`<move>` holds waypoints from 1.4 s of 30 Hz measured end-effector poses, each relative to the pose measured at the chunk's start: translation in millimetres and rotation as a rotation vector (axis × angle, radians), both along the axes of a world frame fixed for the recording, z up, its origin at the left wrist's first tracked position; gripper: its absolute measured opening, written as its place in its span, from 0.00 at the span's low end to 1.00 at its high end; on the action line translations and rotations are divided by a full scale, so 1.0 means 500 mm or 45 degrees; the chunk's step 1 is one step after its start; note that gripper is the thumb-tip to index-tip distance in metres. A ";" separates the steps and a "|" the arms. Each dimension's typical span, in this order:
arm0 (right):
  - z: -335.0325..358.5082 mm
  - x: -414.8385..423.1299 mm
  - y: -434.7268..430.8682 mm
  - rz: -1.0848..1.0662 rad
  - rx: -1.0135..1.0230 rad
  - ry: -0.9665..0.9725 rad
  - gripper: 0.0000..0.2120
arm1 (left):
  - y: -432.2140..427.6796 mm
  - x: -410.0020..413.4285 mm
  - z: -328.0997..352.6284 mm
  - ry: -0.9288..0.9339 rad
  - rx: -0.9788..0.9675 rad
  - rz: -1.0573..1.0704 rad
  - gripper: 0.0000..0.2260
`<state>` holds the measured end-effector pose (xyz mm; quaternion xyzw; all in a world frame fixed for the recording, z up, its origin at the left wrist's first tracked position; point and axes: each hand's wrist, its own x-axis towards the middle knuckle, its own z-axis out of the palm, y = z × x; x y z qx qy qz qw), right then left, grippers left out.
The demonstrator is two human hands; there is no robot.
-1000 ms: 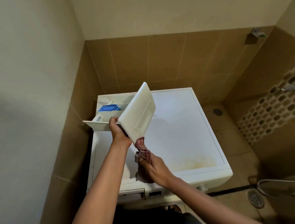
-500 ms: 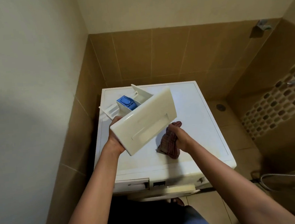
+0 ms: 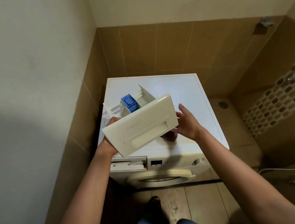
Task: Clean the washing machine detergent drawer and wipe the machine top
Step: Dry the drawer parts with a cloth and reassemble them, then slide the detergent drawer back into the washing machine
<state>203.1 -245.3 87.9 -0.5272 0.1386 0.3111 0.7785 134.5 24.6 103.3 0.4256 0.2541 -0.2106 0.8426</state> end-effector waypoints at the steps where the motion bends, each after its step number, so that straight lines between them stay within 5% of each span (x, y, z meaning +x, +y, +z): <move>1: 0.008 -0.018 0.000 0.109 0.007 -0.054 0.26 | -0.007 -0.016 -0.006 0.022 0.026 -0.003 0.11; 6: 0.027 -0.139 -0.006 0.345 -0.038 -0.167 0.13 | 0.004 -0.131 -0.068 0.056 0.316 -0.001 0.23; 8: 0.018 -0.203 -0.012 0.380 -0.125 -0.262 0.11 | 0.026 -0.180 -0.116 0.078 0.367 0.037 0.41; 9: 0.006 -0.232 -0.016 0.360 -0.185 -0.332 0.13 | 0.029 -0.205 -0.130 0.089 0.326 0.087 0.41; 12: -0.016 -0.326 -0.018 0.285 -0.267 -0.406 0.18 | -0.024 -0.288 -0.093 0.034 0.154 0.044 0.20; 17: -0.043 -0.450 -0.015 0.424 -0.127 -0.352 0.19 | -0.035 -0.401 -0.113 0.141 0.168 0.113 0.17; 21: -0.111 -0.489 -0.013 0.581 -0.015 -0.094 0.28 | -0.007 -0.463 -0.143 0.348 0.328 -0.014 0.28; 26: -0.182 -0.520 0.015 0.633 -0.297 0.128 0.32 | 0.014 -0.504 -0.156 0.447 0.385 -0.092 0.35; 33: -0.236 -0.542 0.084 0.373 -0.309 0.173 0.24 | 0.041 -0.560 -0.217 0.443 0.528 0.370 0.31; 35: -0.250 -0.546 0.101 0.364 -0.326 0.183 0.24 | 0.038 -0.587 -0.247 0.482 0.457 0.557 0.33; 39: -0.274 -0.540 0.140 0.335 -0.393 0.185 0.21 | 0.023 -0.605 -0.289 0.561 0.112 0.596 0.53; 42: -0.291 -0.523 0.161 0.332 -0.405 0.187 0.23 | 0.013 -0.598 -0.303 0.496 -0.043 0.741 0.46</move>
